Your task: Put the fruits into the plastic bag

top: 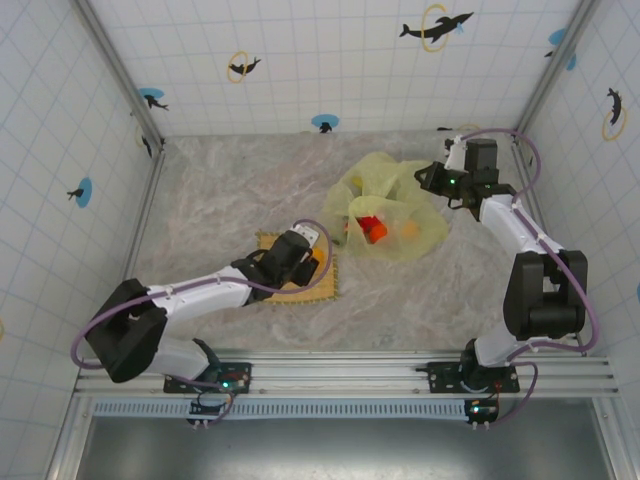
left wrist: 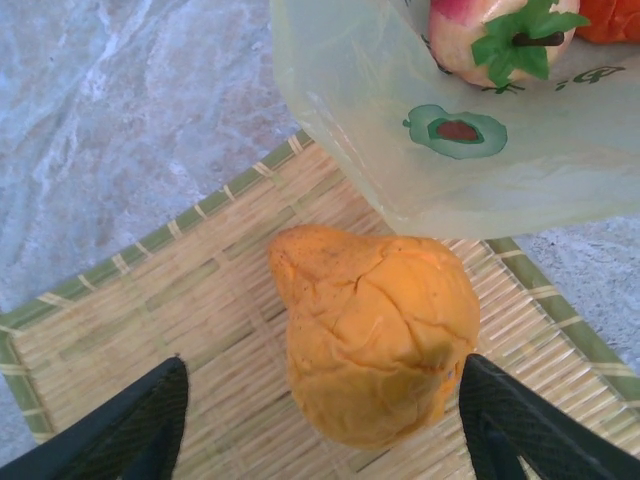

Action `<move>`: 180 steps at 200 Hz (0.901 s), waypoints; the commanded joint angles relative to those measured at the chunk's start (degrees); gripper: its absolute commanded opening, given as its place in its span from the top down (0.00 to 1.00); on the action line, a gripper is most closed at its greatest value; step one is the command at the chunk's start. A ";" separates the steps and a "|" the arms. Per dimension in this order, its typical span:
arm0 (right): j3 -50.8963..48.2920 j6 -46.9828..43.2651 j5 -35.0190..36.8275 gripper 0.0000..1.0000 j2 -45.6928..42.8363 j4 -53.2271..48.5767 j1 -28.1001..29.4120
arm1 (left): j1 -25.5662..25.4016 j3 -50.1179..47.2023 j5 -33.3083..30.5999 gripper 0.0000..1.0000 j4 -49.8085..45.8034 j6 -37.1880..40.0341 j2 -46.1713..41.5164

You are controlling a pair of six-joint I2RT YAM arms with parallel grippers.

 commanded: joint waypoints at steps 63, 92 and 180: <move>-0.60 0.03 -0.82 1.00 -0.59 1.57 -0.34 | 0.67 4.80 1.00 0.08 -1.37 -7.99 9.19; -0.78 -0.18 -0.71 1.00 -0.54 1.40 -0.39 | 1.03 5.75 1.49 0.07 -0.05 -11.14 12.14; -1.27 -0.35 -0.72 1.00 -0.24 1.62 -0.44 | 1.60 5.84 1.32 0.25 3.49 -12.79 15.39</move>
